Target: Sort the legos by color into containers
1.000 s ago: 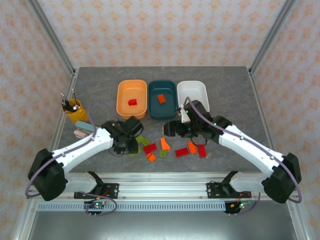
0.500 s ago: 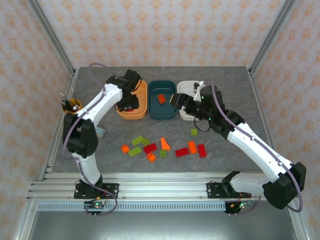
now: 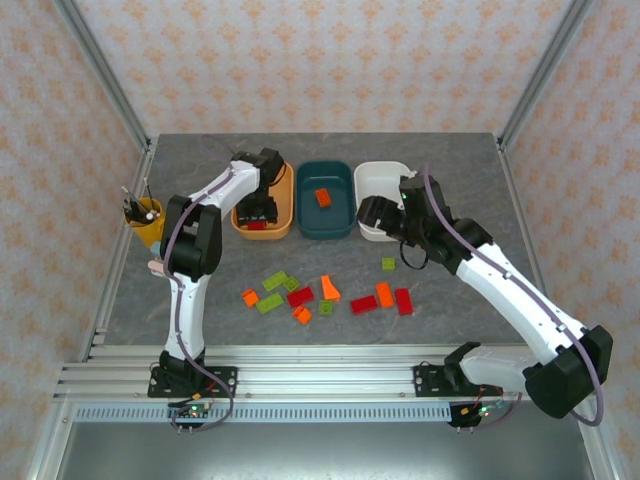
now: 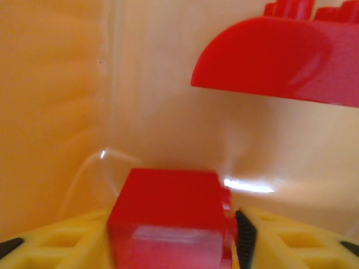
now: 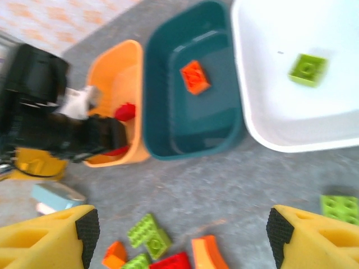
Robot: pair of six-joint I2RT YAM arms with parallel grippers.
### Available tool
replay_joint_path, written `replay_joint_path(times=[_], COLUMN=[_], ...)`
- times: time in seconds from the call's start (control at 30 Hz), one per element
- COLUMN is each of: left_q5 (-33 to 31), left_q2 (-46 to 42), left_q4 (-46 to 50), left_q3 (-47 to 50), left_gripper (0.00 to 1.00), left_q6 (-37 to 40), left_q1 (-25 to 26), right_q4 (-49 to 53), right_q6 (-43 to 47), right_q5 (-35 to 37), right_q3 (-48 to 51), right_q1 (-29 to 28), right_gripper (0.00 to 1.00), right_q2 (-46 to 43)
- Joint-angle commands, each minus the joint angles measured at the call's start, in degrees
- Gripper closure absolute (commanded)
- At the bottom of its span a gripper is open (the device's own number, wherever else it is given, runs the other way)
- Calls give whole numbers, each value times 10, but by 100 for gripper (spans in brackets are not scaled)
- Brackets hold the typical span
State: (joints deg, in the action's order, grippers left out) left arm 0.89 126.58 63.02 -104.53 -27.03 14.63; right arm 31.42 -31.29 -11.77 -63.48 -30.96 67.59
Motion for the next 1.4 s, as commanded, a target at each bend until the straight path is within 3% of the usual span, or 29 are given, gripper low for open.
replay_joint_path(times=[0.0,0.17,0.33,0.67,0.9,1.13,1.37], left_q5=[0,7,35,82,61,58,51], left_q2=[-22,-62,-158,-448,-600,-694,-727], left_q4=[12,28,10,-161,-200,-209,-225], left_q3=[-19,-45,-25,253,391,473,470], left_gripper=[35,28,23,22,22,22,22], left_q6=[1,-2,-19,-134,-192,-226,-237], left_q1=[1,3,20,110,161,171,173], right_q4=[87,117,94,84,62,58,92], right_q6=[47,103,147,166,180,183,164], right_q5=[28,12,2,31,36,30,22], right_q3=[16,54,53,24,10,-9,-17], right_q1=[9,33,53,61,61,62,45], right_gripper=[20,21,24,36,49,64,71], right_q2=[29,101,177,304,334,353,253])
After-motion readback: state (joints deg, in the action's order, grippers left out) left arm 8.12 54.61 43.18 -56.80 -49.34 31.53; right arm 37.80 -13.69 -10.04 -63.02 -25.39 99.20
